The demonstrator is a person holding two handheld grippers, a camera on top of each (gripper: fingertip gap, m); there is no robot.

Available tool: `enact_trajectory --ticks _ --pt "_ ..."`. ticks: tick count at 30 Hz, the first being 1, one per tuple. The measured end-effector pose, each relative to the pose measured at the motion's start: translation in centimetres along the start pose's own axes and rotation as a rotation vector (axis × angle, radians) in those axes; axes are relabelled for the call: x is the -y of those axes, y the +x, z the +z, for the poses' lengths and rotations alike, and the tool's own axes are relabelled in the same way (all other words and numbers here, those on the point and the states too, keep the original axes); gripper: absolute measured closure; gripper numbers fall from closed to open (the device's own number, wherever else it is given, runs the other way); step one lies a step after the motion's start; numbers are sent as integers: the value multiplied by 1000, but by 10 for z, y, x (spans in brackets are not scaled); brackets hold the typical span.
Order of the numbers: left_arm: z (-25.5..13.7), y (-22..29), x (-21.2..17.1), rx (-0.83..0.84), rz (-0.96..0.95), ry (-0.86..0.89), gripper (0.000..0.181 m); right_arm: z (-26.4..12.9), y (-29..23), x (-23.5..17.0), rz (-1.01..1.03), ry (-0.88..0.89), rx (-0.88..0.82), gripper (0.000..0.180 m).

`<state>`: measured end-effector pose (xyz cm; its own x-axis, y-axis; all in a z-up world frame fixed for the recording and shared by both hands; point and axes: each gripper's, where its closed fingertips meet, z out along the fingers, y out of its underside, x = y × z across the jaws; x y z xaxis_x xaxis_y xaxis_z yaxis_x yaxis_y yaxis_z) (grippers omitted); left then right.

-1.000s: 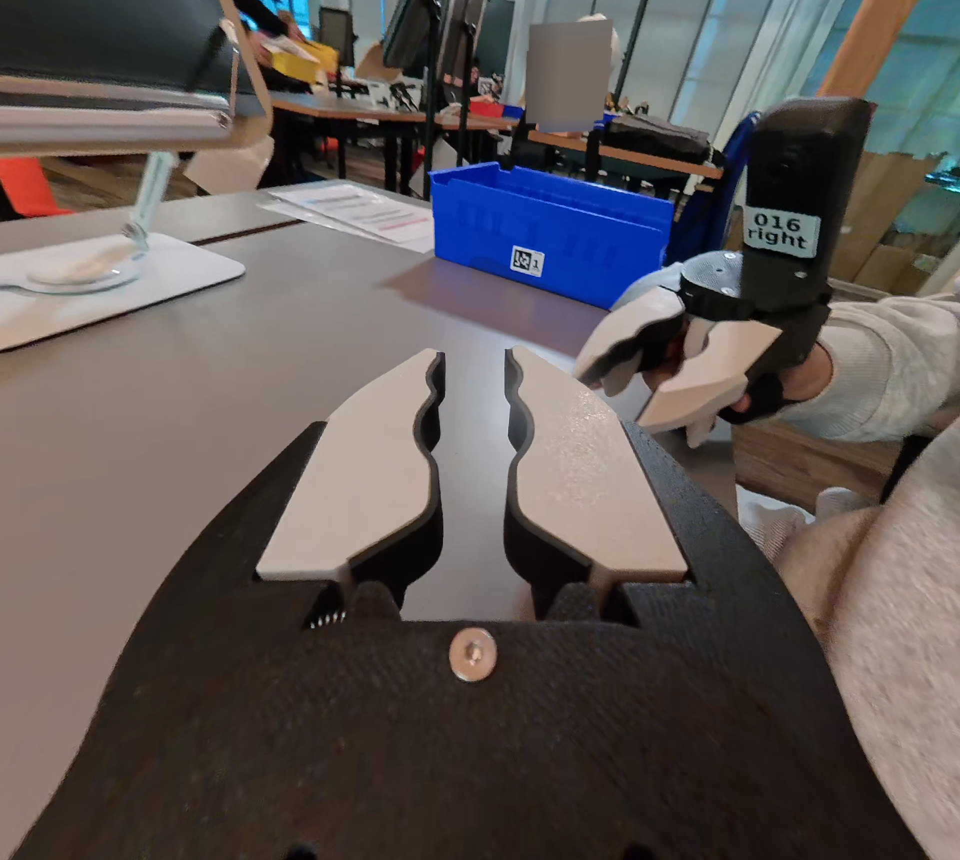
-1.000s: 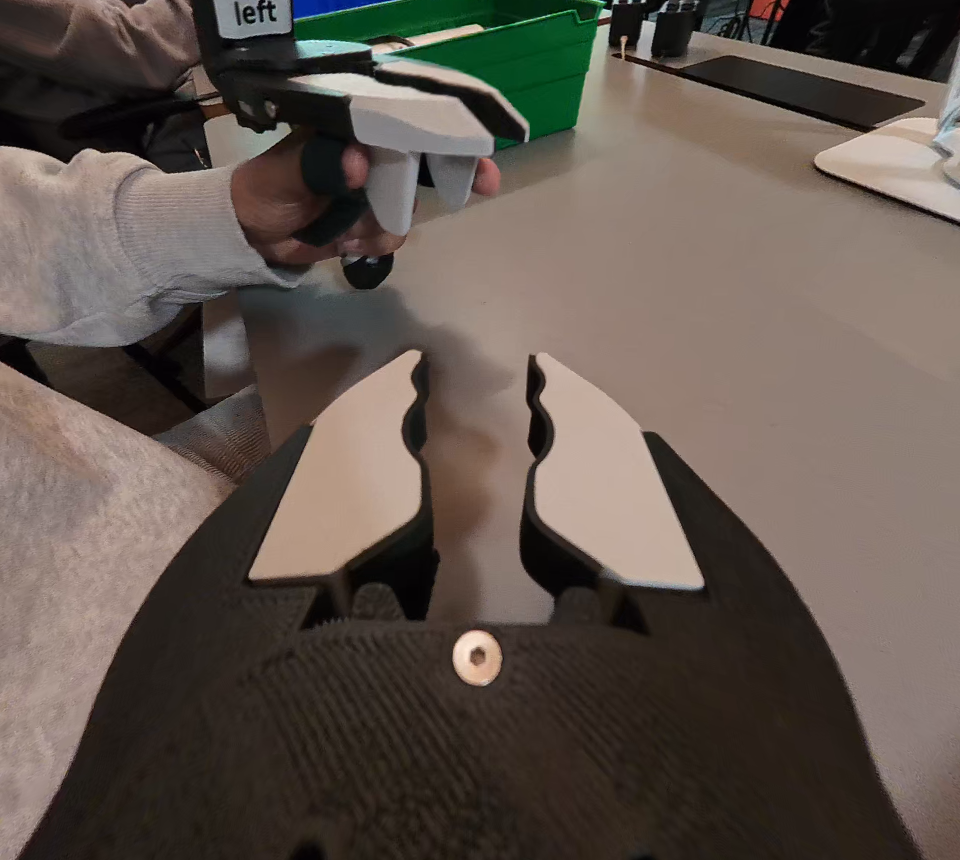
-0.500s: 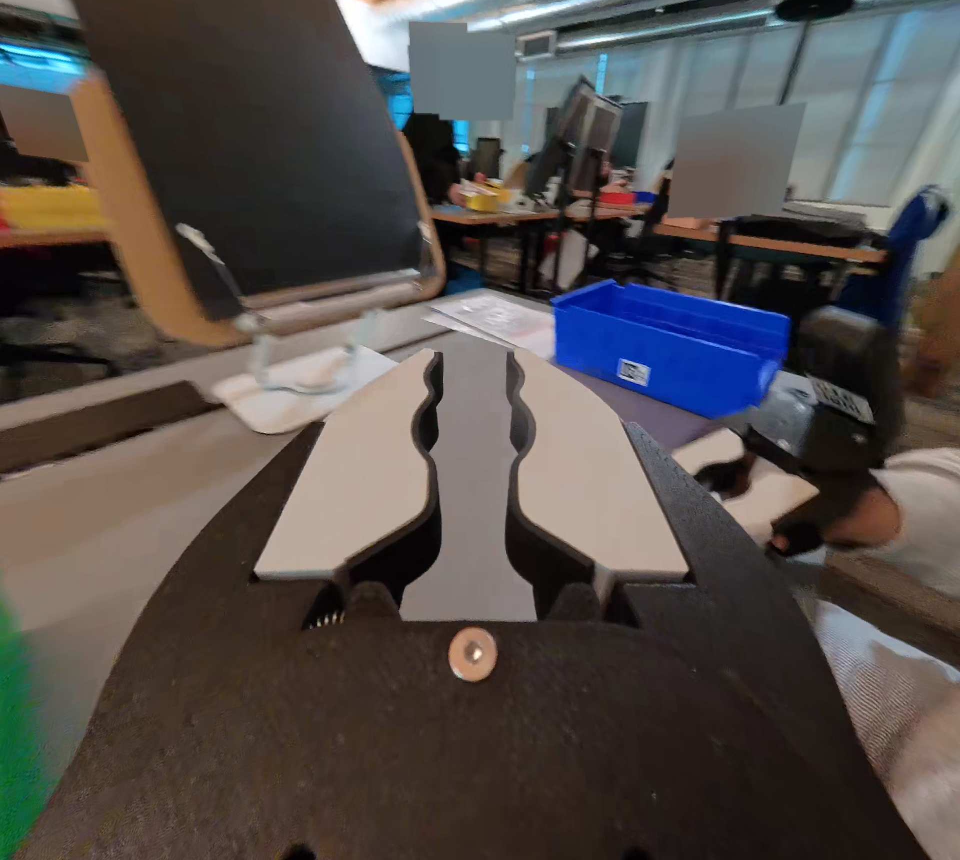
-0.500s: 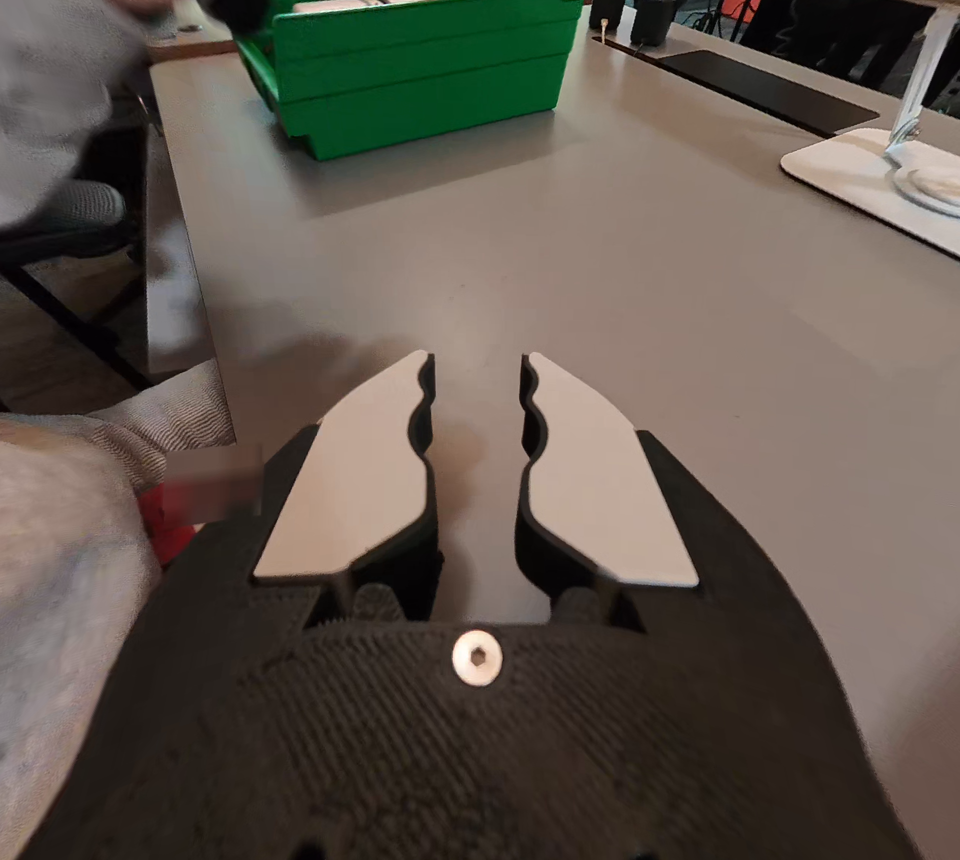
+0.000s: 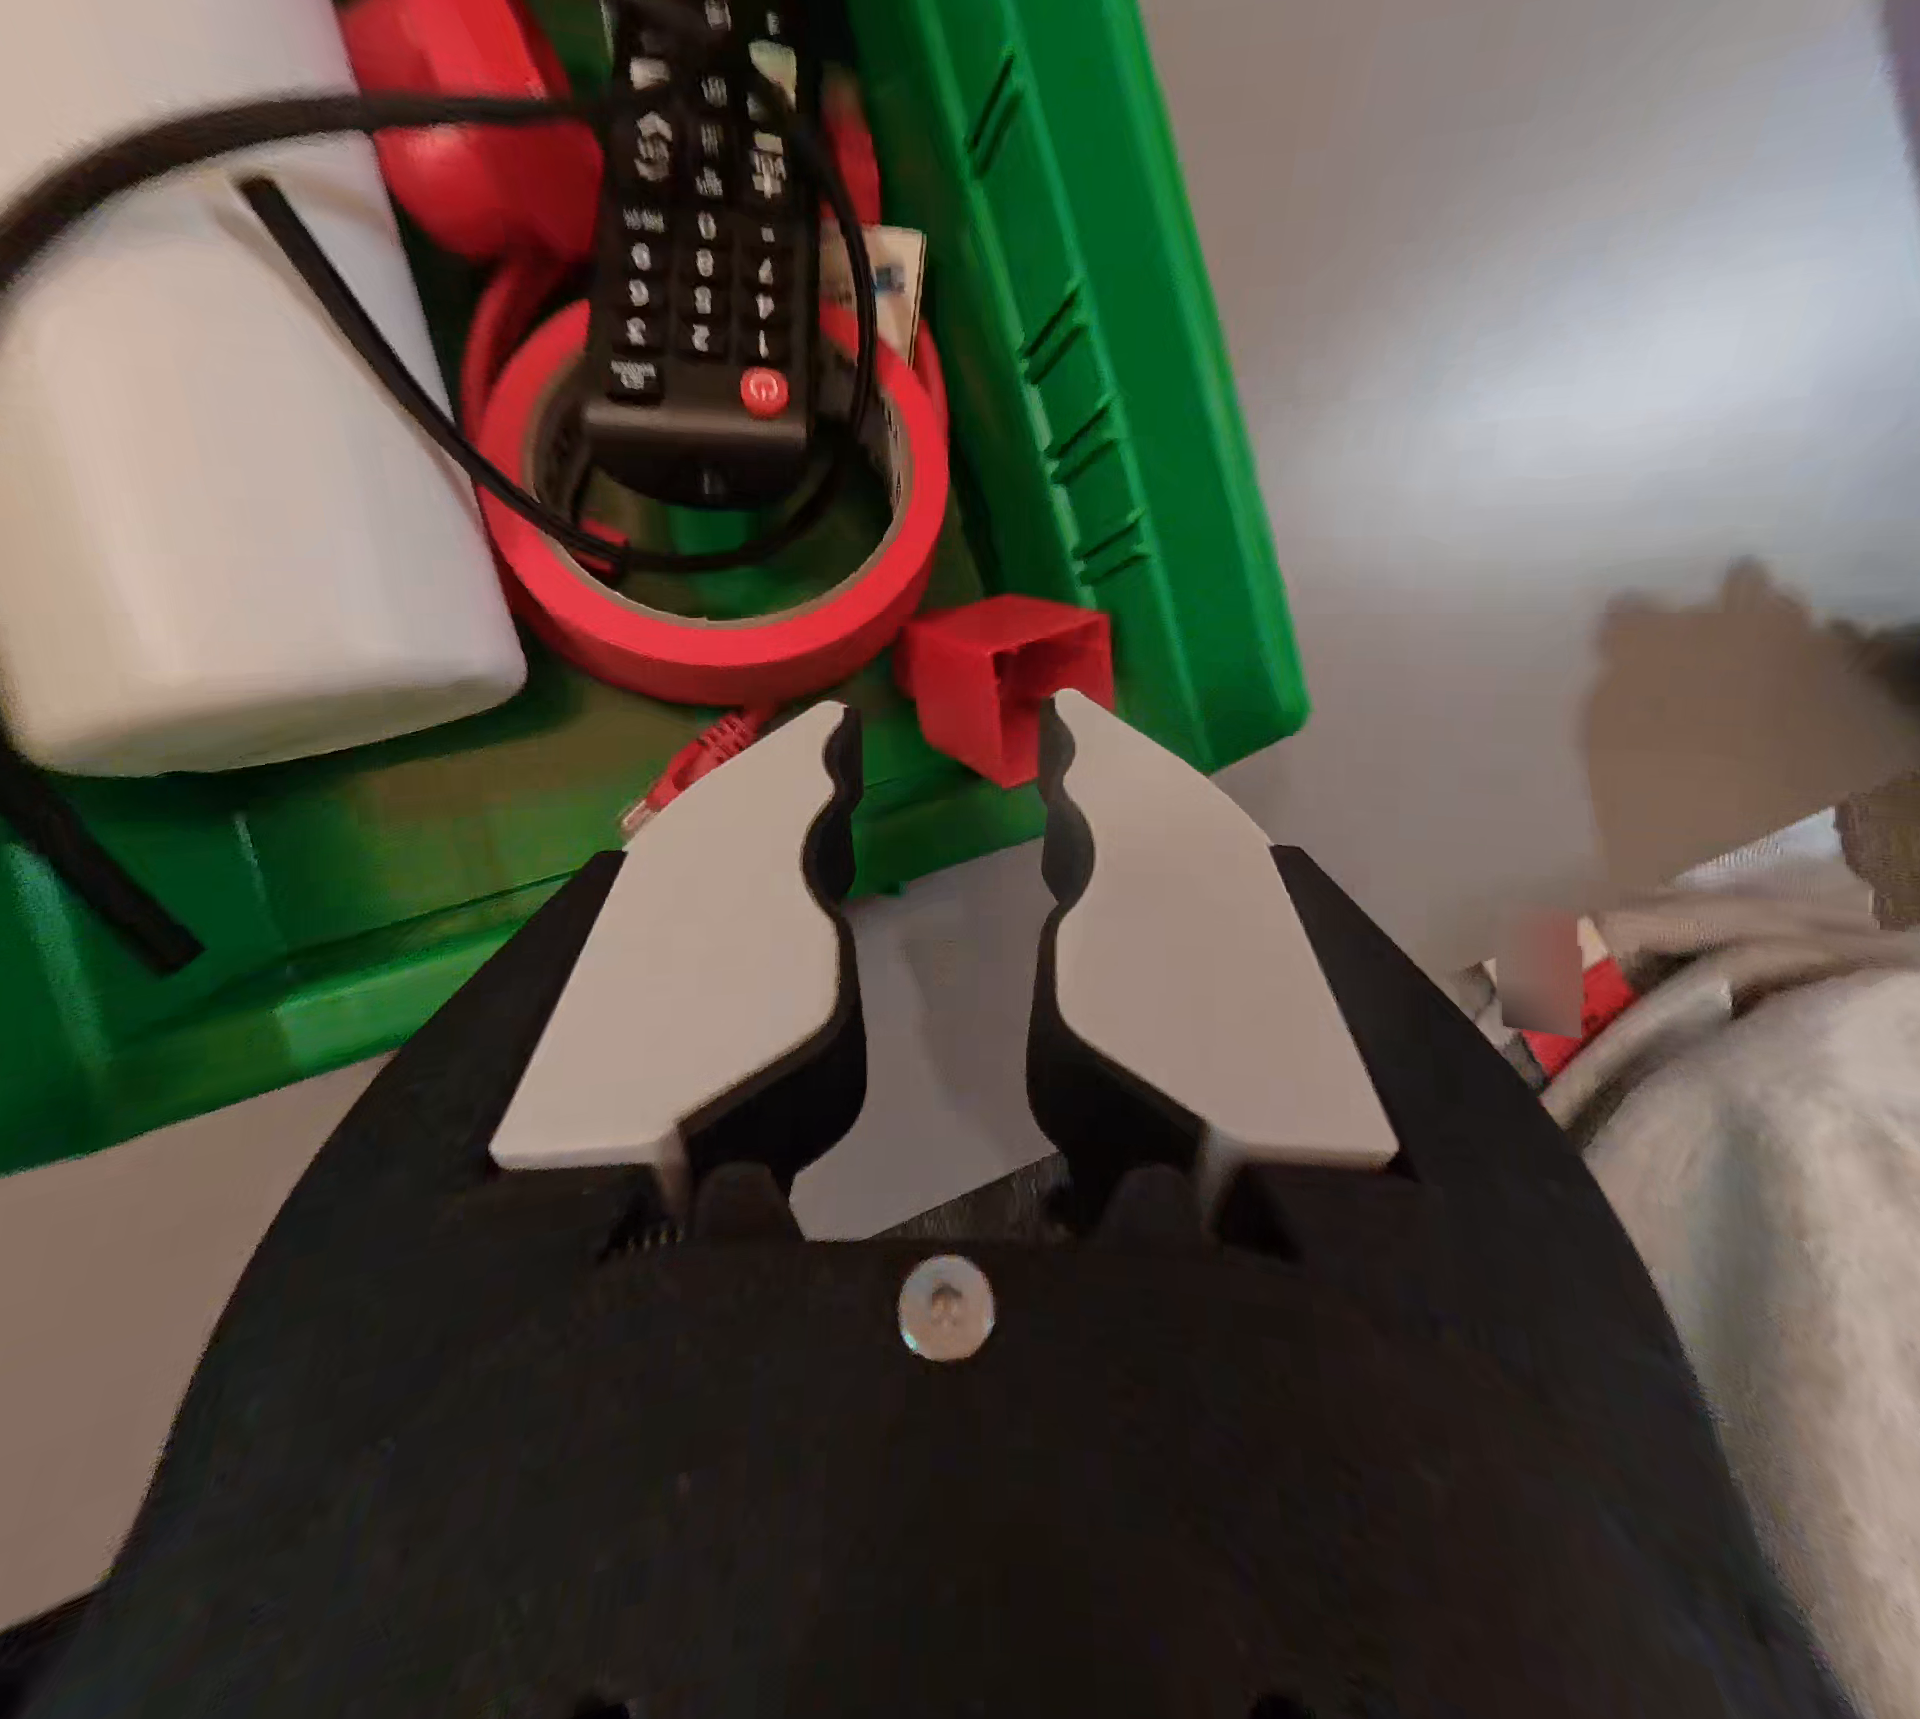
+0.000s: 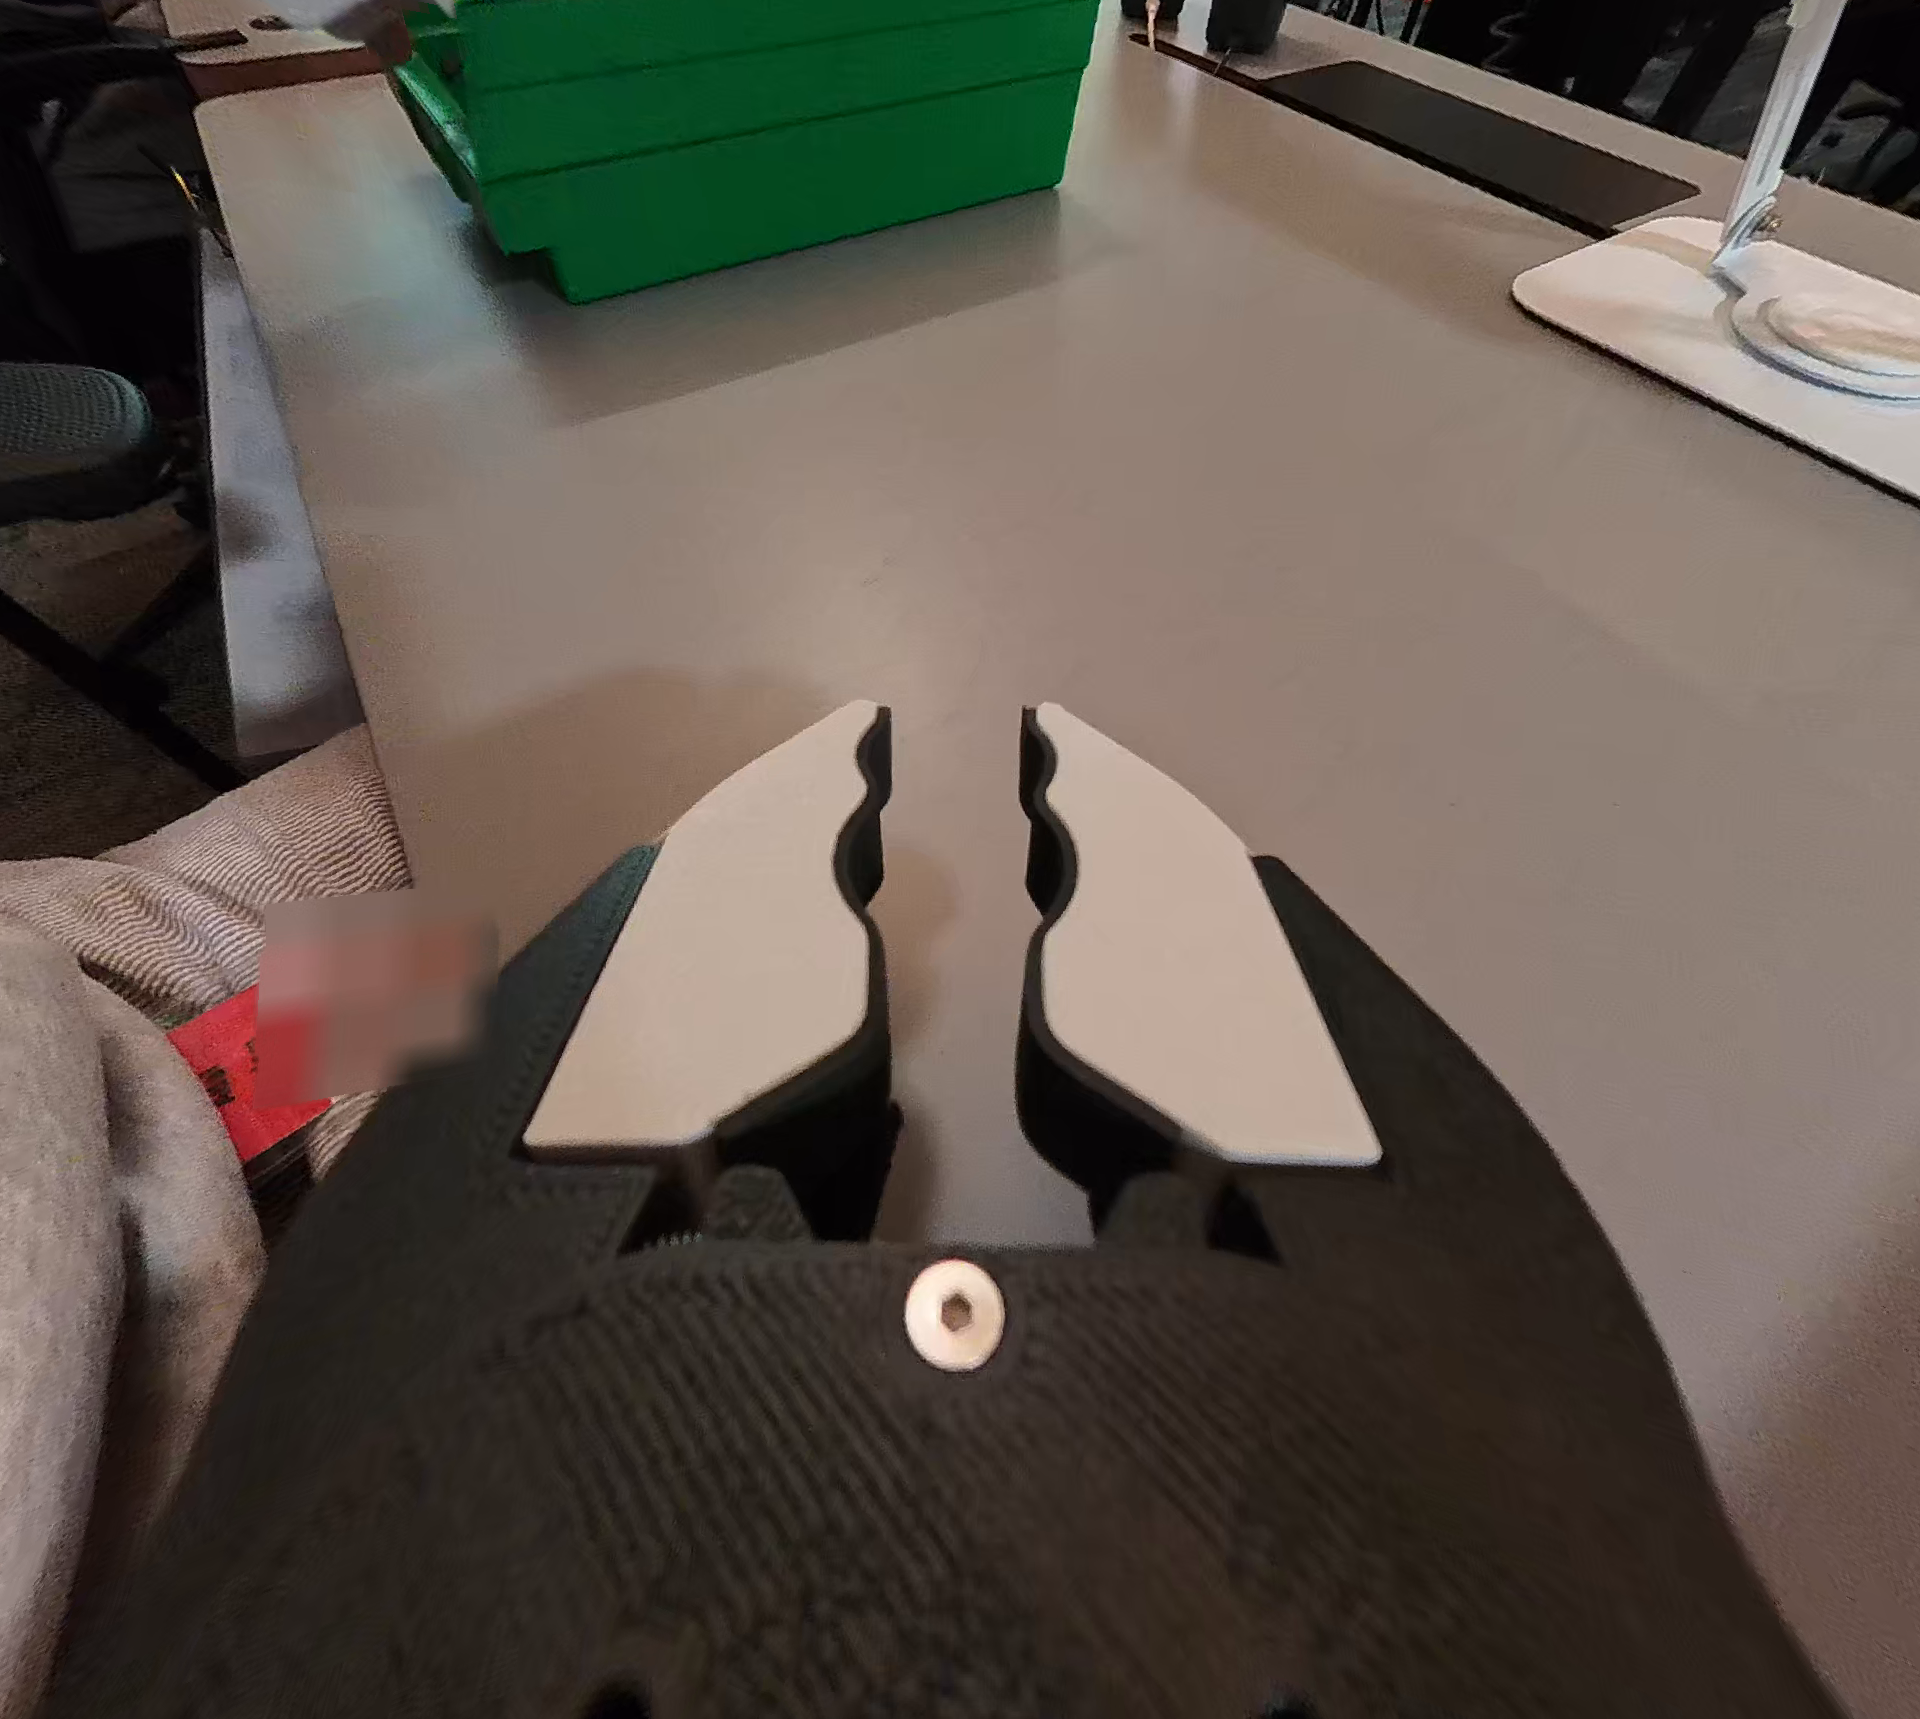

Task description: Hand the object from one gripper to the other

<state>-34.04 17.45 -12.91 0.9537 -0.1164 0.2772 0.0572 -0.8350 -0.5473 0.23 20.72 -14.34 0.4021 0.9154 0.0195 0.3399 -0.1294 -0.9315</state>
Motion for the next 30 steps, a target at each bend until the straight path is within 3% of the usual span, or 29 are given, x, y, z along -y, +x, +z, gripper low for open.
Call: enact_trajectory --ticks 3,9,13,17,20,23,26,30 --pt "20 1 -11 -26 23 -89 150 5 4 -1 -7 -16 -7 156" --pt "26 -12 -10 112 170 -127 170 3 1 2 -39 13 -10 157" --pt "1 -4 9 110 194 -13 180 -1 0 4 -42 30 -15 157" --pt "-59 32 49 41 232 267 180 -4 2 6 -27 53 -17 158" --pt "-95 88 78 -116 305 520 180 -9 1 14 -28 102 -5 156" --pt "-97 155 90 -397 315 632 180 -20 -6 32 -76 204 32 151" --pt "-70 218 88 -689 272 617 180 -35 -16 48 -177 315 75 145" --pt "-16 284 65 -1048 148 460 181 -52 -20 62 -258 412 88 140"
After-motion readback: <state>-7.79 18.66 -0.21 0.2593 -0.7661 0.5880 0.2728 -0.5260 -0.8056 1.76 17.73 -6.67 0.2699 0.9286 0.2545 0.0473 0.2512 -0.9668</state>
